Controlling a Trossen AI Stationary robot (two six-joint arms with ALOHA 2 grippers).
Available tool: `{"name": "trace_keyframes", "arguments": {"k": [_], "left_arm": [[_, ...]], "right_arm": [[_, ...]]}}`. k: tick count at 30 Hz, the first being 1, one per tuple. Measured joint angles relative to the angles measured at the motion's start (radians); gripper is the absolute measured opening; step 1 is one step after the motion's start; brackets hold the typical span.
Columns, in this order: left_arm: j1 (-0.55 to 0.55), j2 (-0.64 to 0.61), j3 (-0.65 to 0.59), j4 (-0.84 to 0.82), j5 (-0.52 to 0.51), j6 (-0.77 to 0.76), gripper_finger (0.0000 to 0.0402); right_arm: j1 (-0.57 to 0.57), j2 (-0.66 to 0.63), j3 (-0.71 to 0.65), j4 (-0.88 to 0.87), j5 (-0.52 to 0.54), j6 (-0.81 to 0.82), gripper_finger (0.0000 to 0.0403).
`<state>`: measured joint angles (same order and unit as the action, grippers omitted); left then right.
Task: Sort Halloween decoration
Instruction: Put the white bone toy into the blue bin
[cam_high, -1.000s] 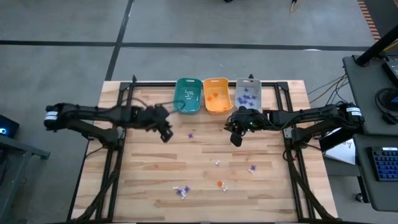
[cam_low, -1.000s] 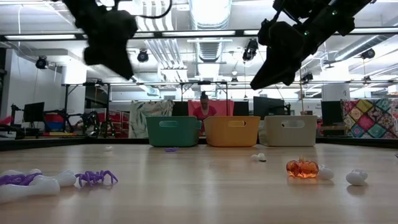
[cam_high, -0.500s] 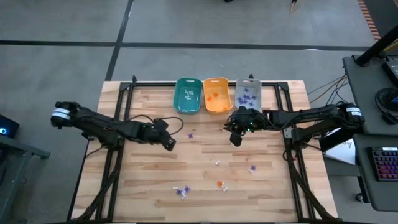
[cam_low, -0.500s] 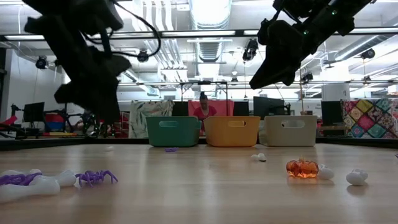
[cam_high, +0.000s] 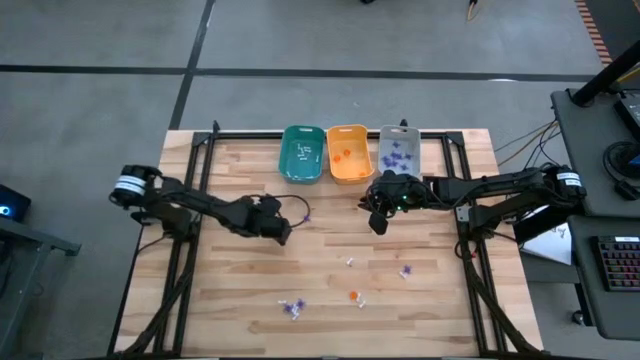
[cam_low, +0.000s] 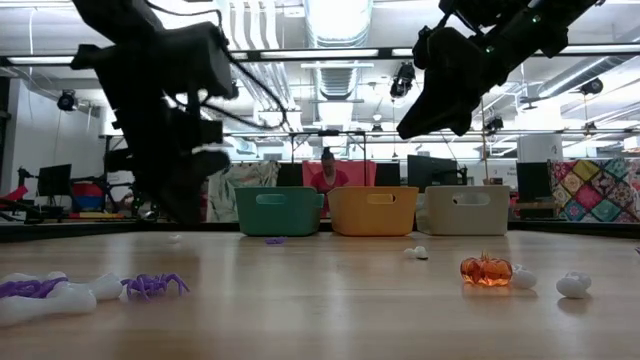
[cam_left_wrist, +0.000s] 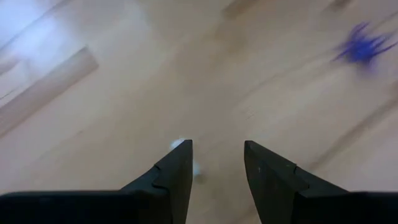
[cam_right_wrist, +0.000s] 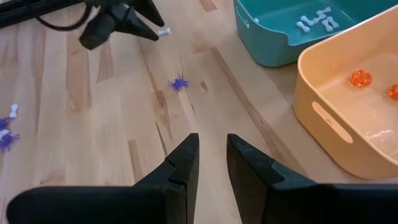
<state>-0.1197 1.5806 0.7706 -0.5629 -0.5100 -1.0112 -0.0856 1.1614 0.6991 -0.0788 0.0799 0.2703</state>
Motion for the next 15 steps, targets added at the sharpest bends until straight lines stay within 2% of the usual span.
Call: {"name": "trace_keyframes", "arguments": {"k": [6,15], "left_arm": [[0.001,0.055,0.000,-0.074,0.002,-0.070,0.0127],[0.002,0.054,-0.022,-0.052,-0.001,-0.085,0.0112]], "right_arm": [[0.000,0.000,0.000,0.000,0.000,0.000,0.0073],[0.000,0.000,0.000,0.003,0.000,0.000,0.0073]]}}
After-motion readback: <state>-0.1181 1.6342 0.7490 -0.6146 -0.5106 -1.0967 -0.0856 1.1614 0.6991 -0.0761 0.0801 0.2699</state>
